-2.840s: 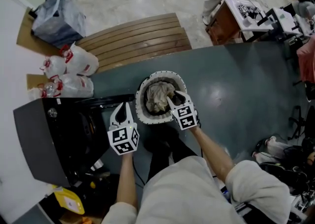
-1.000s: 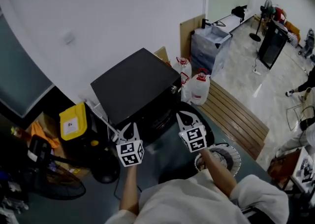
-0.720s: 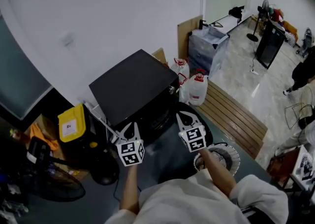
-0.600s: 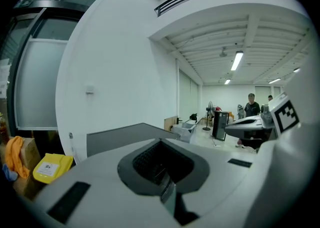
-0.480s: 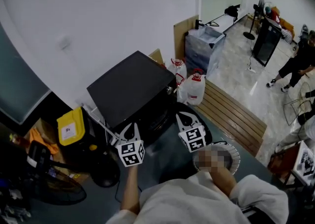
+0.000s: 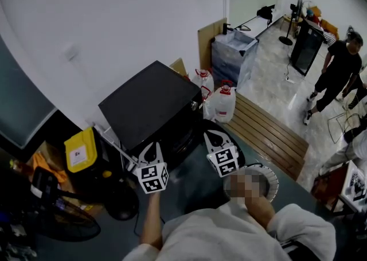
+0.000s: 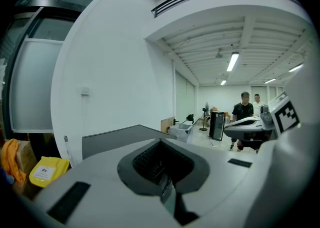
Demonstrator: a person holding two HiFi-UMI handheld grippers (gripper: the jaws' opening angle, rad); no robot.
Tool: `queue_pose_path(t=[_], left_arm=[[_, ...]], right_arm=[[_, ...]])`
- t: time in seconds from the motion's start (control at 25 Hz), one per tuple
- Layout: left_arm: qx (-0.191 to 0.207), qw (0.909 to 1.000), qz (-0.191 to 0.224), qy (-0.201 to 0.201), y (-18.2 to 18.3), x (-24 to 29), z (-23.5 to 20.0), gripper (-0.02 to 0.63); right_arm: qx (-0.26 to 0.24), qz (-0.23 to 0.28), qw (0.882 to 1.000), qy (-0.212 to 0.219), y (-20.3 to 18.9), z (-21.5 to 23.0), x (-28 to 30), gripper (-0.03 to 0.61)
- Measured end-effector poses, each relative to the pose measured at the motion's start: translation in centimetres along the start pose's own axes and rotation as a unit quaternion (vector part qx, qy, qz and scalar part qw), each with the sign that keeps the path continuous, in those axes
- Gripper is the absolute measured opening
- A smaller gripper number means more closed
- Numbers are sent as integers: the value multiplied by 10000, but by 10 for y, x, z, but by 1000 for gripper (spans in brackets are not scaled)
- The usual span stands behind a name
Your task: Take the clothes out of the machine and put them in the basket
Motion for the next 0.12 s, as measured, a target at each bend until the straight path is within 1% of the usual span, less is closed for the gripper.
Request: queue_pose_path(t=[0.12], left_arm=[[53,10000,1,0,2,0,1,18]], right_arm=[[0,6,10000,-14,2,1,-1,21]])
Point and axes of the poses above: the fingertips, and each gripper's own axes: x forward along the fingers, z to its right, y out of its top, the point moved 7 cm from there along -x, backward along the fingers, and after that the axes turned 15 degrees about -z, right-handed, at the moved point
